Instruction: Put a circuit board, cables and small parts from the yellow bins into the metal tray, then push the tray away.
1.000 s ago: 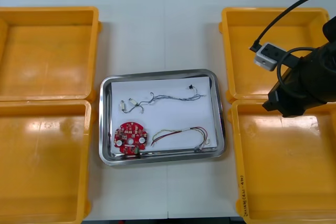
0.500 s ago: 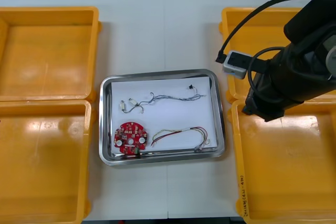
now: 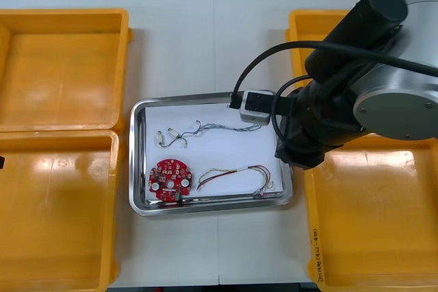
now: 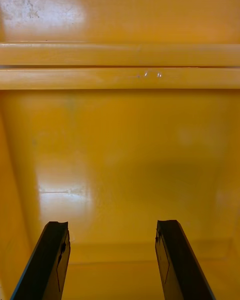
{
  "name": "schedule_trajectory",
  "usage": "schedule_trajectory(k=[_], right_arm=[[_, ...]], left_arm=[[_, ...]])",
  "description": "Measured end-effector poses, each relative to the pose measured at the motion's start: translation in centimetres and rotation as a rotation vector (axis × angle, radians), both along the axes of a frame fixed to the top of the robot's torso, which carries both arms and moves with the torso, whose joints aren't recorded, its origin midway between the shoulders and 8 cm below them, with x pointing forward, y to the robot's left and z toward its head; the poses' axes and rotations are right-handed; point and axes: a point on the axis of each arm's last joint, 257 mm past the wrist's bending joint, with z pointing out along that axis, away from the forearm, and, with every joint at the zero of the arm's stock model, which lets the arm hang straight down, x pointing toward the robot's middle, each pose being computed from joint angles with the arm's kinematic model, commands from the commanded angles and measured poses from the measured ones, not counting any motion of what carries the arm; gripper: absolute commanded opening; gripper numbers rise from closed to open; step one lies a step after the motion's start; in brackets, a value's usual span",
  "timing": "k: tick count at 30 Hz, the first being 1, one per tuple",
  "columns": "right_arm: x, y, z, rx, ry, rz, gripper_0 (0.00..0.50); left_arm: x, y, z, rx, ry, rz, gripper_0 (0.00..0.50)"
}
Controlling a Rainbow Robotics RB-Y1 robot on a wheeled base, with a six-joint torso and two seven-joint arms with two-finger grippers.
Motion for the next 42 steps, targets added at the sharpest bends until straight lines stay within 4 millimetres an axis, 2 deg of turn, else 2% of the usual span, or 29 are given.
schedule_trajectory(k=[12,21,33,42], right_arm=[[-1.1,5.3,-2.4,-0.040,0.029,0.122,0.500],[-1.9,7.9,-4.3,-0.128,0.000,0.219,0.500],[-2.9,10.3,-7.8,-0.206,-0.019,0.284,0.500],[-3.9,10.8,-10.5,-0.261,0.015,0.304,0.500]], left_arm=[[0.0,0.0,0.0,0.001,0.000,0.000,0.500],[0.0,0.0,0.0,0.001,-0.001,0.000,0.500],[0.0,0.0,0.0,0.001,-0.001,0.000,0.500],[0.0,0.0,0.0,0.001,-0.001,0.000,0.500]])
